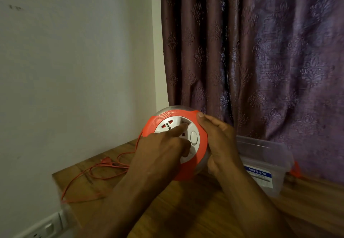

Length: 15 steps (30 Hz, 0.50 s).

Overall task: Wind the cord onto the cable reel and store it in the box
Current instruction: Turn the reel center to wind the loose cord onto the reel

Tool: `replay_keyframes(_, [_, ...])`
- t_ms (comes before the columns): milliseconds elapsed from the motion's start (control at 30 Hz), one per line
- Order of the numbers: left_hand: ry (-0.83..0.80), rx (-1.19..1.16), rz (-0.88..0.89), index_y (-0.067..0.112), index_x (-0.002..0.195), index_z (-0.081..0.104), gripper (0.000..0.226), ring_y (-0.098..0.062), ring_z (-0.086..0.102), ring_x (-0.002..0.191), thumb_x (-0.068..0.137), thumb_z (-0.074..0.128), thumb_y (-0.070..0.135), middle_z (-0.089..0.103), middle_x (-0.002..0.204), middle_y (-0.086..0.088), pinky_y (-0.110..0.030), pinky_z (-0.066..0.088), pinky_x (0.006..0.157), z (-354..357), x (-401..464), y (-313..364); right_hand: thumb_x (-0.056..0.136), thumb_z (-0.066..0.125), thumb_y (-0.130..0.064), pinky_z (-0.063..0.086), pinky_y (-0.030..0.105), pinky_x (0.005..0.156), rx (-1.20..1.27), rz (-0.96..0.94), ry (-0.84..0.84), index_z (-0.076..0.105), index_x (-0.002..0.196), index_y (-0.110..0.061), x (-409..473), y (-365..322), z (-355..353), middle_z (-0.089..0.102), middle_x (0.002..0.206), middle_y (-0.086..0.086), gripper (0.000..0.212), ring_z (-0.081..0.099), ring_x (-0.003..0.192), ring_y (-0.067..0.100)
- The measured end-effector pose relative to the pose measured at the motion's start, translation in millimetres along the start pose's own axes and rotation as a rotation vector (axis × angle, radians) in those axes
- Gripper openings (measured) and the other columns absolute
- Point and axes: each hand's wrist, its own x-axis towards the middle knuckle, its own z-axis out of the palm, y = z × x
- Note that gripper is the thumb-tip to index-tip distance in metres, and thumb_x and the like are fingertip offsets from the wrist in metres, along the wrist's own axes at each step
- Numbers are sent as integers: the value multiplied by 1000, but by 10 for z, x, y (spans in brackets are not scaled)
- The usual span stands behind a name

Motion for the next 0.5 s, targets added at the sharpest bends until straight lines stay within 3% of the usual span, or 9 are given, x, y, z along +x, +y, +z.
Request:
replay_keyframes(167, [-19, -59, 38, 35, 96, 67, 24, -33, 45, 125, 78, 69, 19, 36, 146, 11, -44, 48, 90, 28, -30, -91, 86, 71, -28, 62, 37, 70, -17, 2, -12, 78, 68, -36, -13, 19, 8, 79, 79, -1, 21, 76, 72, 20])
replay_keyframes(233, [23, -142, 29, 35, 99, 66, 21, -28, 46, 125, 83, 62, 23, 39, 144, 13, -42, 48, 92, 16, -68, -106, 87, 71, -27, 61, 39, 74, -26, -13, -3, 78, 69, -37, -18, 24, 21, 80, 82, -1, 22, 76, 79, 23])
replay_keyframes(333, [199, -303, -30, 33, 103, 64, 23, -21, 63, 101, 82, 56, 27, 61, 123, 10, -36, 53, 79, -22, -140, -70, 86, 71, -27, 61, 40, 75, -27, -31, 18, 78, 69, -37, -17, 16, 31, 79, 83, 0, 21, 76, 81, 24])
replay_keyframes(400, [259, -243, -96, 31, 116, 58, 33, -20, 67, 83, 83, 57, 33, 67, 112, 4, -33, 54, 67, -26, -181, -66, 85, 72, -28, 62, 39, 72, -17, -30, 31, 78, 69, -39, -14, 11, 20, 79, 79, -1, 20, 76, 77, 23])
replay_keyframes(500, [168, -125, -169, 41, 138, 25, 55, -15, 64, 88, 88, 46, 52, 59, 123, 7, -26, 51, 63, 39, -203, -64, 85, 71, -32, 63, 38, 68, -10, -34, 38, 77, 69, -40, -12, 4, -4, 79, 76, -3, 19, 76, 72, 21])
